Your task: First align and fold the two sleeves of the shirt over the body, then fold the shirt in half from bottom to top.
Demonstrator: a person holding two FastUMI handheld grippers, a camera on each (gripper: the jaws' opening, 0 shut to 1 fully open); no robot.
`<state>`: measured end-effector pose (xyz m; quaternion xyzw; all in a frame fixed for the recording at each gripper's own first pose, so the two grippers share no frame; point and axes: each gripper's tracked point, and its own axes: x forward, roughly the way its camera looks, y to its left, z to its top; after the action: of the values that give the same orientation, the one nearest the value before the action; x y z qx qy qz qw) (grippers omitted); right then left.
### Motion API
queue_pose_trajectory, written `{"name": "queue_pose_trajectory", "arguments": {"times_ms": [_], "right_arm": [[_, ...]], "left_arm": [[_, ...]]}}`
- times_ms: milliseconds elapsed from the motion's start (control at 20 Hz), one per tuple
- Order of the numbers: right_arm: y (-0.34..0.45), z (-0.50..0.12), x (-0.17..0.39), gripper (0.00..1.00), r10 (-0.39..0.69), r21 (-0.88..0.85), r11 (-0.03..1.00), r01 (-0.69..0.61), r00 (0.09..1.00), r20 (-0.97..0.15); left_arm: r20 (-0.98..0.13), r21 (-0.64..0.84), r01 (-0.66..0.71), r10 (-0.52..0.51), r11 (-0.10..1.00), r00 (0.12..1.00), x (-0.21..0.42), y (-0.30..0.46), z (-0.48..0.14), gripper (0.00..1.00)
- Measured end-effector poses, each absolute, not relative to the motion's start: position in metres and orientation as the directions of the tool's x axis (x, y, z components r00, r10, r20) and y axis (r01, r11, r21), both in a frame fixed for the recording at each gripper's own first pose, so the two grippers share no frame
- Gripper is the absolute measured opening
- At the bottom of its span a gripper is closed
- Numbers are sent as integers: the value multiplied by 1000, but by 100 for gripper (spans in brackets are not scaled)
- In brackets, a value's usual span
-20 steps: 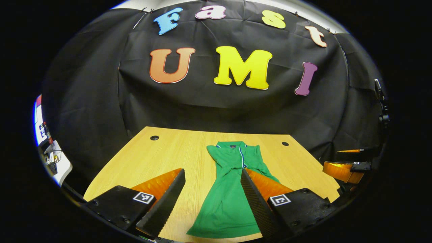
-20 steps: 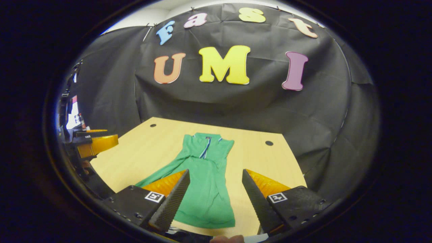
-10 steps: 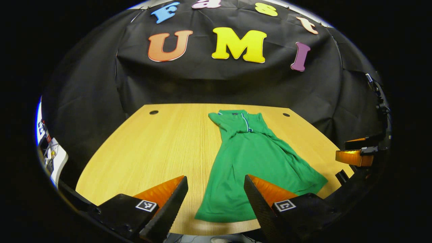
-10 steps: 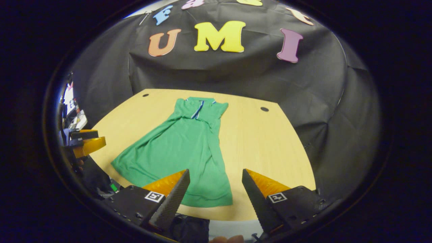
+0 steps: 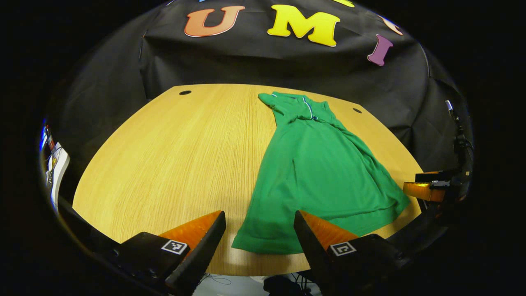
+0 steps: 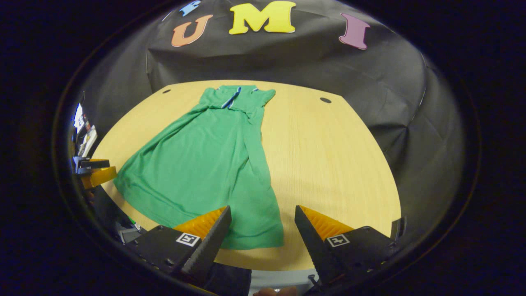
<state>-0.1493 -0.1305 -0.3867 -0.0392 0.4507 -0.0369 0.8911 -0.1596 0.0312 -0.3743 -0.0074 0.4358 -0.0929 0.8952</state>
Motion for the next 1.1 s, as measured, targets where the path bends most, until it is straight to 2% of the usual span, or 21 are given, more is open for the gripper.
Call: {"name": "queue_pose_trajectory", "arguments": {"times_ms": [350,450,550,600,650,700,750,800,850,900,950,1100], "right_arm": [[-135,-416,-158,96,-100,-123,992,-8,524,-846],[-132,-419,-157,96,-85,-111,994,-19,523,-848],[-128,-419,-159,94,-71,-95,995,-21,511,-857],[-124,-421,-160,90,-58,-79,997,-19,506,-860],[-118,-422,-161,80,-39,-56,998,-19,503,-863],[-114,-422,-161,61,-25,-31,1000,-5,497,-867],[-111,-424,-161,48,-10,-5,1000,11,496,-868],[-109,-422,-161,40,0,8,1000,14,497,-868],[-107,-423,-160,21,10,16,1000,8,490,-872],[-106,-422,-160,3,16,18,1000,-1,489,-872],[-104,-420,-159,2,30,34,999,-1,491,-871],[-101,-410,-152,0,63,85,996,18,512,-857]], "left_arm": [[-835,-86,139,-148,986,530,-163,30,-400,100],[-835,-54,162,-133,985,534,-162,31,-401,100],[-846,-11,151,-90,989,526,-163,33,-405,100],[-845,-1,137,-74,991,529,-161,31,-407,100],[-844,0,111,-60,994,534,-160,31,-409,100],[-847,-3,91,-51,996,529,-162,29,-408,95],[-853,-3,87,-48,996,520,-163,26,-408,78],[-858,-10,91,-55,996,511,-164,22,-410,69],[-863,-37,91,-78,995,498,-164,17,-408,37],[-871,-56,79,-87,995,484,-165,15,-407,27],[-879,-82,68,-104,994,465,-165,13,-406,10],[-874,-135,55,-145,989,463,-165,5,-392,6]]}}
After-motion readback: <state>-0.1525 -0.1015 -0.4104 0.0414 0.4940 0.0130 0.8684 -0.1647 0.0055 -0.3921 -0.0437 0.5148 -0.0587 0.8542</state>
